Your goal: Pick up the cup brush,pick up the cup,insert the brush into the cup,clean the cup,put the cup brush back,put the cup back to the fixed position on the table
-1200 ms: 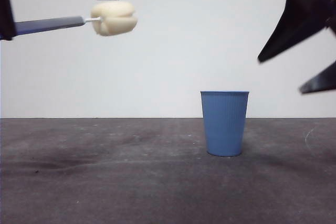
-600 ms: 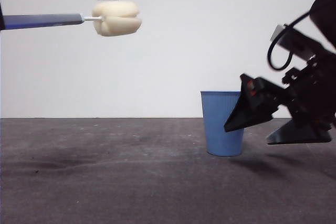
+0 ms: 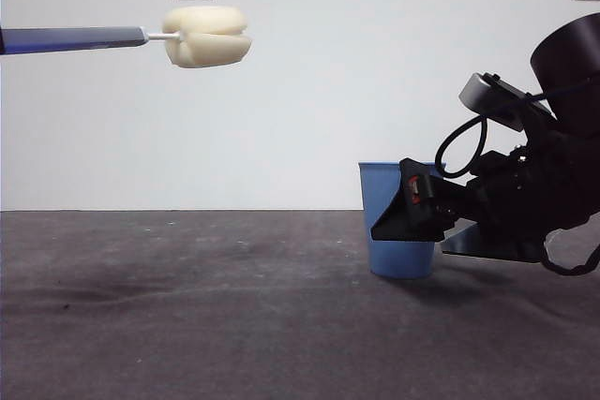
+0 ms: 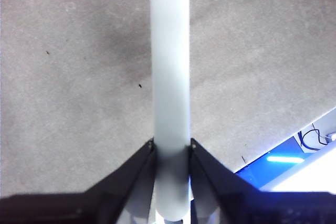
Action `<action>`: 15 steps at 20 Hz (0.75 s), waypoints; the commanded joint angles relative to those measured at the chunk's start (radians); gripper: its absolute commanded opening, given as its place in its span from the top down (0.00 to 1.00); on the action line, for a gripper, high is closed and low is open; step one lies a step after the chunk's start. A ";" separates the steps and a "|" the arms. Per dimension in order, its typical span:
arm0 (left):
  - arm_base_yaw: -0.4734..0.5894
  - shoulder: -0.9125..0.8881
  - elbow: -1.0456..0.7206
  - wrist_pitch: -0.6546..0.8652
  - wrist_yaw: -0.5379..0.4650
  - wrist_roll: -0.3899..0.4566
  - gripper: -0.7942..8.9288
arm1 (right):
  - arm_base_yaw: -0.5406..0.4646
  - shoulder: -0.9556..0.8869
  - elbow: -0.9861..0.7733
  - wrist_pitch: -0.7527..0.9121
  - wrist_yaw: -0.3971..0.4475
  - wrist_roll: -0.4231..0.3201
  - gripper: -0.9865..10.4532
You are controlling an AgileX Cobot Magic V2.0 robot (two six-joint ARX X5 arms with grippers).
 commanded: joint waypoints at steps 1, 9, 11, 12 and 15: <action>-0.002 0.001 0.006 0.004 0.001 -0.018 0.93 | 0.002 0.046 0.013 0.020 0.002 -0.008 0.42; -0.002 0.001 0.006 0.005 0.000 -0.030 0.93 | 0.003 0.112 0.097 0.061 0.002 -0.003 0.42; -0.002 0.001 0.006 0.005 0.000 -0.032 0.93 | 0.003 0.119 0.114 0.061 0.003 -0.003 0.42; -0.002 0.001 0.006 0.005 0.000 -0.033 0.93 | 0.003 0.127 0.122 0.061 0.003 -0.002 0.43; -0.002 0.001 0.006 0.004 0.000 -0.033 0.93 | 0.003 0.148 0.134 0.060 0.003 0.002 0.51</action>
